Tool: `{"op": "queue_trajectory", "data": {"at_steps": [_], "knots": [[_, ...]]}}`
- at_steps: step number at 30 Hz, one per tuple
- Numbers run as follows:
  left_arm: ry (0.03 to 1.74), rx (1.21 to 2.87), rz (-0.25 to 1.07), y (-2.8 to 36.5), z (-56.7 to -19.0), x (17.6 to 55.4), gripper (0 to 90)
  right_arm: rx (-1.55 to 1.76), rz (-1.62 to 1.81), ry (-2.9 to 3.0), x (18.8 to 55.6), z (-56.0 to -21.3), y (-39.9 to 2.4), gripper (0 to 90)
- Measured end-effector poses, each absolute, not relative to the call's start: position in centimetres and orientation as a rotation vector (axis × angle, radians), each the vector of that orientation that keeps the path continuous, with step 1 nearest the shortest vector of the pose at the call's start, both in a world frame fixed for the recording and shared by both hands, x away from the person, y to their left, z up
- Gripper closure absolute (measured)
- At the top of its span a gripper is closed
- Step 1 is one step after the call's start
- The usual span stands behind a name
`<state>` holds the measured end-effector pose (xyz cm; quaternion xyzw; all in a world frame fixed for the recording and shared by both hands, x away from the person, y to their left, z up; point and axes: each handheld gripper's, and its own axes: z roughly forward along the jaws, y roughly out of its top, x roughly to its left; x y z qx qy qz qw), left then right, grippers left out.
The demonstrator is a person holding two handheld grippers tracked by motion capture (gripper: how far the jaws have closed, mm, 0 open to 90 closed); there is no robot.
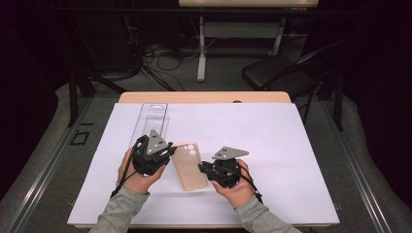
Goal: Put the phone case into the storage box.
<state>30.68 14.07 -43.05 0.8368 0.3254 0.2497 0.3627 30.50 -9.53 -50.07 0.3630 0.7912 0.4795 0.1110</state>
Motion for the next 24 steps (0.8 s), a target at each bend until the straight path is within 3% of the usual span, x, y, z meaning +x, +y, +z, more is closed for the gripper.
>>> {"op": "queue_trajectory", "data": {"at_steps": [11,24], "knots": [[0.83,2.15,0.65,14.07,-42.93,30.56,79.4,1.063,1.42,2.33,30.5,-50.05,-9.53,81.1],[0.842,2.135,0.646,14.54,-42.94,30.84,79.5,1.059,1.449,2.321,30.57,-49.93,-9.62,72.0]]}}
